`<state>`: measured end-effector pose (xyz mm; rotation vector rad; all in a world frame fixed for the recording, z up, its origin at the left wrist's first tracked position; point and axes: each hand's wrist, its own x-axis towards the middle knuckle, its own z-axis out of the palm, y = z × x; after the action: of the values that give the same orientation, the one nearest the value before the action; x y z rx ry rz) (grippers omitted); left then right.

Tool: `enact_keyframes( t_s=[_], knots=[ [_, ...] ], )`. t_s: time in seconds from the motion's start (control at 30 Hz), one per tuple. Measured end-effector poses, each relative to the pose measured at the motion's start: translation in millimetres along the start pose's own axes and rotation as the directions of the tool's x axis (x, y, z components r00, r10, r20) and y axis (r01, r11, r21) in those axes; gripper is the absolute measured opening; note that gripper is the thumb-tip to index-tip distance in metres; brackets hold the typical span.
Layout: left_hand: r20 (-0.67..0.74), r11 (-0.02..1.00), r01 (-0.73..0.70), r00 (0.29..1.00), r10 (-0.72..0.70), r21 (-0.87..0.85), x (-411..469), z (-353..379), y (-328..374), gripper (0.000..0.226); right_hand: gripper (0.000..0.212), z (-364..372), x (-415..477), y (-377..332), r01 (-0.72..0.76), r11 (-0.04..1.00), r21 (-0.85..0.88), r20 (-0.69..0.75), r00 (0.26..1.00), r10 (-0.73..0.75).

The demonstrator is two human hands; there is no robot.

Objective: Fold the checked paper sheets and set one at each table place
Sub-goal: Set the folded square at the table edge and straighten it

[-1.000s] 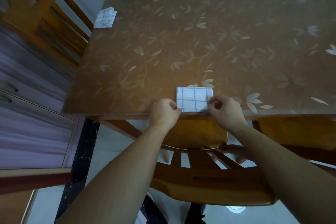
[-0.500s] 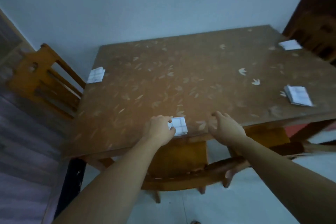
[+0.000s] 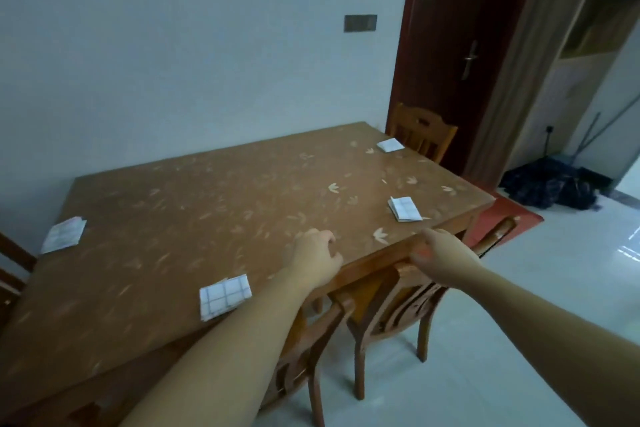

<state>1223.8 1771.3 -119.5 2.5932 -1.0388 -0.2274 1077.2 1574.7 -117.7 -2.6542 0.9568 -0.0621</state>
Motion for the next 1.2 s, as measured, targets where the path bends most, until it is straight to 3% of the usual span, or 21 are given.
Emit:
enact_keyframes(
  t_s=[0.23,0.43,0.6,0.8,1.0,1.2],
  knots=[
    [-0.012,0.997,0.05,0.999,-0.051,-0.051,26.6,47.2,117.8,0.036,0.034,-35.2,21.2,110.1,0.06,0.996,0.06,-0.061,0.997,-0.056],
    [0.001,0.987,0.148,0.989,-0.149,-0.066,56.7,95.2,177.8,0.037,0.034,-35.0,56.8,174.3,0.114,0.985,0.133,0.017,0.993,-0.117],
    [-0.008,0.976,0.2,0.979,-0.202,-0.09,111.5,119.8,180.9,0.036,0.039,-24.1,118.4,193.3,0.147,0.982,0.116,0.059,0.986,-0.154],
    [0.062,0.9,0.304,0.952,-0.3,-0.312,195.0,175.1,168.1,0.028,0.033,9.9,206.5,206.5,0.128,0.988,0.084,0.115,0.984,-0.137],
    [0.12,0.818,0.389,0.919,-0.375,-0.424,249.9,214.9,167.1,0.024,0.03,47.8,272.2,217.9,0.087,0.986,0.145,0.215,0.97,-0.117],
    [0.118,0.75,0.462,0.877,-0.466,-0.474,295.2,245.1,161.9,0.027,0.019,87.6,328.4,224.8,0.101,0.971,0.216,0.216,0.965,-0.148]
  ],
)
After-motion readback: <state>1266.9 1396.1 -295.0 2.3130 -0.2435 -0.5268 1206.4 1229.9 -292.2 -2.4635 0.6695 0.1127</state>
